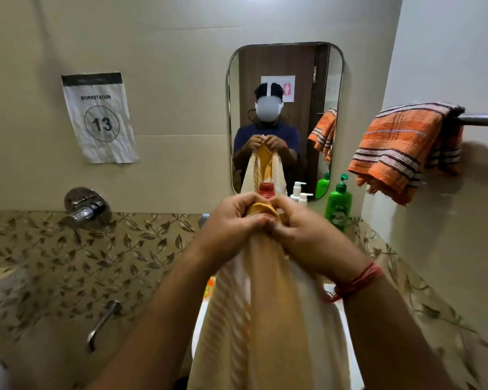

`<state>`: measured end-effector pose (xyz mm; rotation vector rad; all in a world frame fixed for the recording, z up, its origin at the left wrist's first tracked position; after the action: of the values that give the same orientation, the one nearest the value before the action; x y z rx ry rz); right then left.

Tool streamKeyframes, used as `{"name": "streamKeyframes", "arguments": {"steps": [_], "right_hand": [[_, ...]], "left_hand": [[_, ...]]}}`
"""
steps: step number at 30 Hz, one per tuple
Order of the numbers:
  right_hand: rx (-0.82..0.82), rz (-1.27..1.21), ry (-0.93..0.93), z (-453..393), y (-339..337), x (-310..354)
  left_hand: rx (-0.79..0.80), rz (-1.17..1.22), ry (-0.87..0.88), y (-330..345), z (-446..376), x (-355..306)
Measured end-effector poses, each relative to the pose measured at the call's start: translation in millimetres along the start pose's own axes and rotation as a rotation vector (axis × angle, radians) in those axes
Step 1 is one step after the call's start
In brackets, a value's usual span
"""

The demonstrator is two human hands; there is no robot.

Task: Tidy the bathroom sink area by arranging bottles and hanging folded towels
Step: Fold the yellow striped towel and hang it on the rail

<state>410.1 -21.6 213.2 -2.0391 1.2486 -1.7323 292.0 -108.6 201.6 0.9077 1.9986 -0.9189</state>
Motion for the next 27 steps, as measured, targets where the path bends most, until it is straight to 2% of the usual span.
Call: {"name": "streamKeyframes", "arguments": {"steps": [3,5,7,9,11,13,15,17,19,20,22,25,26,27], "right_hand": [[-0.003,0.274,-0.102,3.2,-8.4,3.7],[-0.088,0.322,-0.088,10.0,-29.8,1.1],[-0.334,0.337,-0.046,17.8,-59.4,-8.2],[-0.626,0.373,-0.012,27.6,-84.1,-14.8],[-0.721,0.362,0.039,30.7,-87.8,-18.3],[-0.598,0.161,0.034,25.7,-71.3,-12.7],[-0.339,-0.054,0.015,15.9,-39.9,-3.7],[-0.090,-0.014,0.015,7.2,-10.4,0.8],[0.010,0.074,-0.018,0.0,3.3,-1.0],[0.011,0.131,-0.045,-2.0,2.7,-4.4],[-0.099,0.248,-0.045,-0.2,-11.4,-16.2],[-0.550,0.249,0.007,19.5,-51.5,-37.3],[-0.657,0.262,0.018,28.1,-62.1,-40.3],[-0.682,0.303,0.028,33.2,-65.6,-41.5]], "left_hand": [[-0.021,0.027,0.022,-8.4,0.7,-0.1],[0.075,0.054,-0.068,-15.4,9.9,10.1],[0.144,-0.004,-0.143,-23.7,24.5,27.9],[0.047,0.065,-0.183,-35.3,35.8,42.4],[-0.062,0.179,-0.188,-41.6,38.2,46.1],[-0.086,0.142,-0.166,-35.2,30.4,39.1],[-0.116,-0.027,-0.094,-19.5,15.4,22.8],[-0.113,-0.140,-0.017,-2.8,2.2,7.1],[-0.088,-0.191,0.012,3.5,-3.4,1.4],[-0.088,-0.178,0.011,-0.2,-2.2,2.4],[-0.047,-0.106,-0.046,-15.0,7.7,12.8],[0.142,-0.186,-0.195,-33.3,36.5,37.4],[0.156,-0.144,-0.252,-36.7,45.0,43.9],[0.143,-0.095,-0.287,-37.1,49.9,48.2]]}}
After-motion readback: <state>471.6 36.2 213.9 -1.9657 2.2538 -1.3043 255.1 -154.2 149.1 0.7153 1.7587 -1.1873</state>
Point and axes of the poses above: each hand's wrist, its own z-axis away from the middle knuckle, its own y-axis out of the palm, x = y × z, the point moved 3 cm from there along -z, towards the middle knuckle, and after that the axes turned 3 degrees about x, right-handed, at the moved point
